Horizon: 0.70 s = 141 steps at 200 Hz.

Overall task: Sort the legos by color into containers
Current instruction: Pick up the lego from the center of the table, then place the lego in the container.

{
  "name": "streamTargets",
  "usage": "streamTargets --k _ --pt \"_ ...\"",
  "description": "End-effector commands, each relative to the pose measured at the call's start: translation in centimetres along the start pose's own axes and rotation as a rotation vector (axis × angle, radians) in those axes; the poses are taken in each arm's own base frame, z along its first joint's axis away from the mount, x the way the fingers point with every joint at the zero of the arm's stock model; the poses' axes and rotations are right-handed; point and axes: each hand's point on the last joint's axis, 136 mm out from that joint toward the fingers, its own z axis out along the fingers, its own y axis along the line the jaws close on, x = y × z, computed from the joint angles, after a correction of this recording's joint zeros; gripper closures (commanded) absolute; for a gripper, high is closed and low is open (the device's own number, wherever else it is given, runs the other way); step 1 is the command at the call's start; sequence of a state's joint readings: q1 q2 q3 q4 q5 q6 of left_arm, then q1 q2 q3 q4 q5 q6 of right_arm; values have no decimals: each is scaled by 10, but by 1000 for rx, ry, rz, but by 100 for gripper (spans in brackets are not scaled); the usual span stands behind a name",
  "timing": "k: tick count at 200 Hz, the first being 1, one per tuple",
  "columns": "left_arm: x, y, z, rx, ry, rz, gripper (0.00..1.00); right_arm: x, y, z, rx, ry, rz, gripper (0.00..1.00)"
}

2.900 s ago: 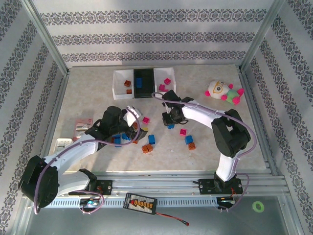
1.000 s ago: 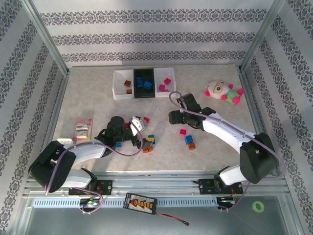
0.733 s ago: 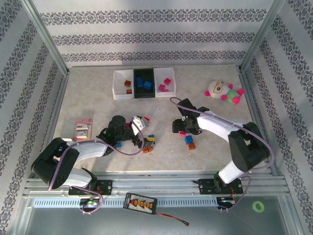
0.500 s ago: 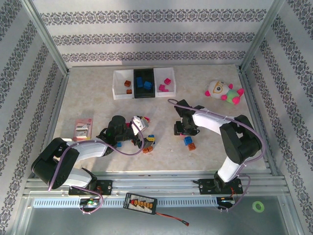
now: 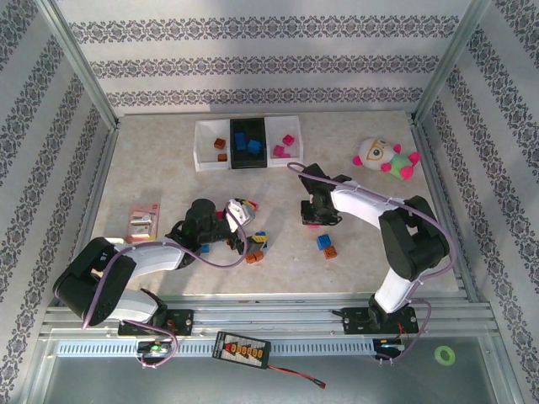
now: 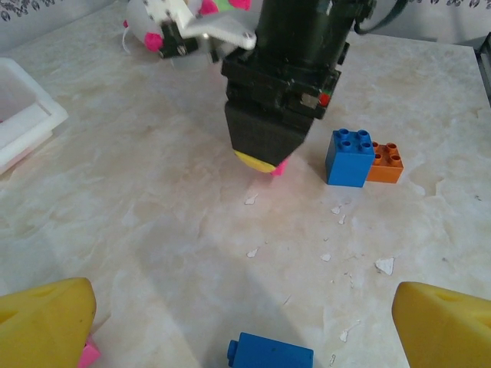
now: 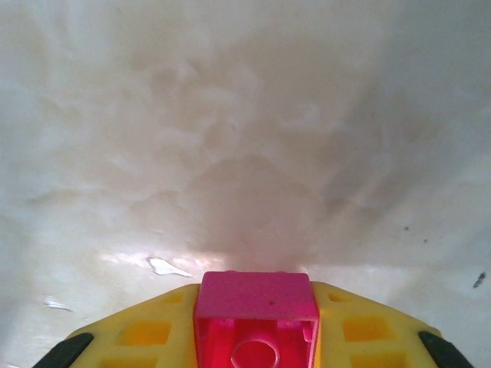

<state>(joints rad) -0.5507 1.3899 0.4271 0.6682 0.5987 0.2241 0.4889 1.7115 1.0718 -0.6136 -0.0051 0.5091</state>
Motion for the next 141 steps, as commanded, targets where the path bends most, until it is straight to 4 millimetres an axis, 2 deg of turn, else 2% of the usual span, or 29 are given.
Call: streamTargets --k 1,35,59,83,116,141 --pt "-14 -2 -1 -13 -55 -4 1 -51 23 -35 -59 -205 -35 76" --pt "-17 3 -1 -40 -77 -65 1 -127 53 -62 -121 -448 -54 75" --pt "-16 15 -4 -111 -81 -162 1 -179 68 -65 -133 -571 -73 74" --pt "-15 15 -6 -117 -80 -181 1 -225 80 -60 -138 -655 -70 74" --pt "-14 16 -7 -129 -82 -187 1 -267 89 -42 -138 -699 -57 74" --pt "-13 18 -7 -141 -82 -183 1 -282 91 -27 -122 -705 -67 73"
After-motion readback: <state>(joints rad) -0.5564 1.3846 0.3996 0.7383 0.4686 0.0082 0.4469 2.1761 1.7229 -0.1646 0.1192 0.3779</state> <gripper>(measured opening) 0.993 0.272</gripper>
